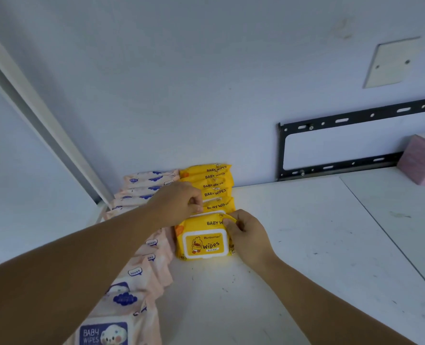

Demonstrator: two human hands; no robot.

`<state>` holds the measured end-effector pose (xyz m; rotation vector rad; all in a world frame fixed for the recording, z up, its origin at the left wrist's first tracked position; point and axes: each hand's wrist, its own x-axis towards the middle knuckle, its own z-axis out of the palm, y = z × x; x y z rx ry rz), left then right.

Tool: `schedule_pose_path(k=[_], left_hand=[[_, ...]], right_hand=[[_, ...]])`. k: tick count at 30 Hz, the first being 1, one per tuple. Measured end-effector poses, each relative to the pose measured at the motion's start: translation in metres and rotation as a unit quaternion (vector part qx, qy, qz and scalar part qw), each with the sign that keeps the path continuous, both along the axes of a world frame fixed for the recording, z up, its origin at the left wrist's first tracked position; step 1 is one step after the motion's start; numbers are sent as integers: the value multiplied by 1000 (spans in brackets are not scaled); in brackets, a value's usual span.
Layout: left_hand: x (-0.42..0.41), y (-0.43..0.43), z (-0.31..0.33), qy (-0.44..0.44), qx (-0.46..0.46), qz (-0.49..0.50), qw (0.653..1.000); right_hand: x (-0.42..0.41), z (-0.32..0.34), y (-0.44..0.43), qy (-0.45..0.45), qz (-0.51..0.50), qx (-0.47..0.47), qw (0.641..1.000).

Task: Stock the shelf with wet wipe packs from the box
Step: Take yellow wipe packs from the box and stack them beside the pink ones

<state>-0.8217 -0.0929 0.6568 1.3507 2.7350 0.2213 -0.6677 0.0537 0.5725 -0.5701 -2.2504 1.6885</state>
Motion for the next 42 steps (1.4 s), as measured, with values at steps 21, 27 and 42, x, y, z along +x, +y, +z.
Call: schedule_pose_path(k=[21,27,42], left_hand=[[129,-34,11,-71,78,-15,994],[205,-58,-4,-139,104,-52,983],[426,-112,-25,-256,58,-176,949]], right_hand=[[94,33,11,-10,-83,88,993],[188,37,-38,-12,-110,74,991],[476,62,-120,-158,-92,198,963]])
